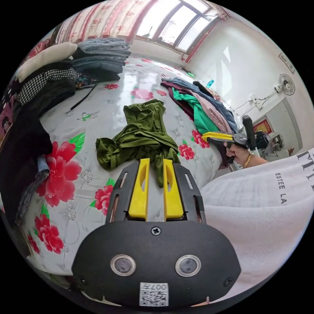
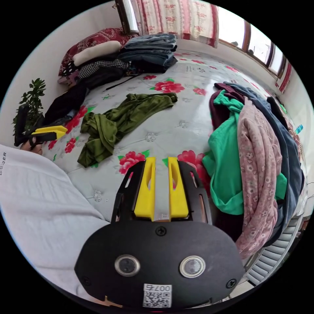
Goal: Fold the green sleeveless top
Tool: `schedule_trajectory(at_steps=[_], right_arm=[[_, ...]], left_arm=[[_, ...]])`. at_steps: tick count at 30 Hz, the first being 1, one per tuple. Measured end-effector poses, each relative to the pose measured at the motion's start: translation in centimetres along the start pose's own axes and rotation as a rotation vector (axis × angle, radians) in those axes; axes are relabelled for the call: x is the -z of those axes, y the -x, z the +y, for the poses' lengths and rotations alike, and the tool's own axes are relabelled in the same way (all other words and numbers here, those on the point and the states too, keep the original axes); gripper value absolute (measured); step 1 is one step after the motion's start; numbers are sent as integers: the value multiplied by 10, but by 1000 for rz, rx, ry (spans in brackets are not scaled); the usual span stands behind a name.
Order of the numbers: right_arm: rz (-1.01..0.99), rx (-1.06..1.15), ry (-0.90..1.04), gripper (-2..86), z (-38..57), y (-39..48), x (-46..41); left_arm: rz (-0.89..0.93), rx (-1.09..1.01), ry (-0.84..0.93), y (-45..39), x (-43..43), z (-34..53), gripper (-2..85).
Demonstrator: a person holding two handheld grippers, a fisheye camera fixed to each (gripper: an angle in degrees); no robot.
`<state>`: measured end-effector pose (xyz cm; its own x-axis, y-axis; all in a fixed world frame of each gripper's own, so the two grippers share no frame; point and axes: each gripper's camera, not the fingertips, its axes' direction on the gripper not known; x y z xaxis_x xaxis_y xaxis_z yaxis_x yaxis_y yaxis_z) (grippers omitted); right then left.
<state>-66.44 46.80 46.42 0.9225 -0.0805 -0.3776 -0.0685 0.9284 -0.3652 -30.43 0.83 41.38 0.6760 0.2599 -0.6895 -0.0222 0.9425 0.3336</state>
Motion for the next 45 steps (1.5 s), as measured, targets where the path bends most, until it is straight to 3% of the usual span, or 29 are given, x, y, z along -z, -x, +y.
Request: schedule_trajectory(at_steps=[6, 10, 16, 20, 22, 26, 31, 38, 41, 45], right_arm=[[223, -75, 107, 6, -11, -79, -39], [254, 128, 159, 0, -5, -101, -53], [280, 68, 169, -1, -4, -147, -50], [124, 41, 166, 2, -4, -115, -38], [97, 106, 57, 7, 3, -80, -22], [-46, 109, -131, 20, -10, -23, -7], [-61, 142, -175, 34, -71, 9, -23], [-46, 79, -48, 37, -168, -7, -99], [-47, 87, 70, 22, -184, -6, -137], [-80, 91, 62, 4, -174, 8, -127]], left_arm=[[-17, -21, 56, -17, -21, -29, 78], [-21, 1, 66, -23, -27, -48, 79], [-67, 16, 88, -20, -32, -70, 86], [-46, 14, 76, -14, -43, -84, 99], [-34, -7, 85, -15, -55, -93, 95], [-30, -3, 192, -5, -97, -104, 22], [5, -28, 125, 2, -78, -95, -8], [-149, 218, -31, 61, 10, -43, -10], [-269, 379, -81, 87, 45, -15, -10], [-433, 571, -163, 112, 83, 13, -8]])
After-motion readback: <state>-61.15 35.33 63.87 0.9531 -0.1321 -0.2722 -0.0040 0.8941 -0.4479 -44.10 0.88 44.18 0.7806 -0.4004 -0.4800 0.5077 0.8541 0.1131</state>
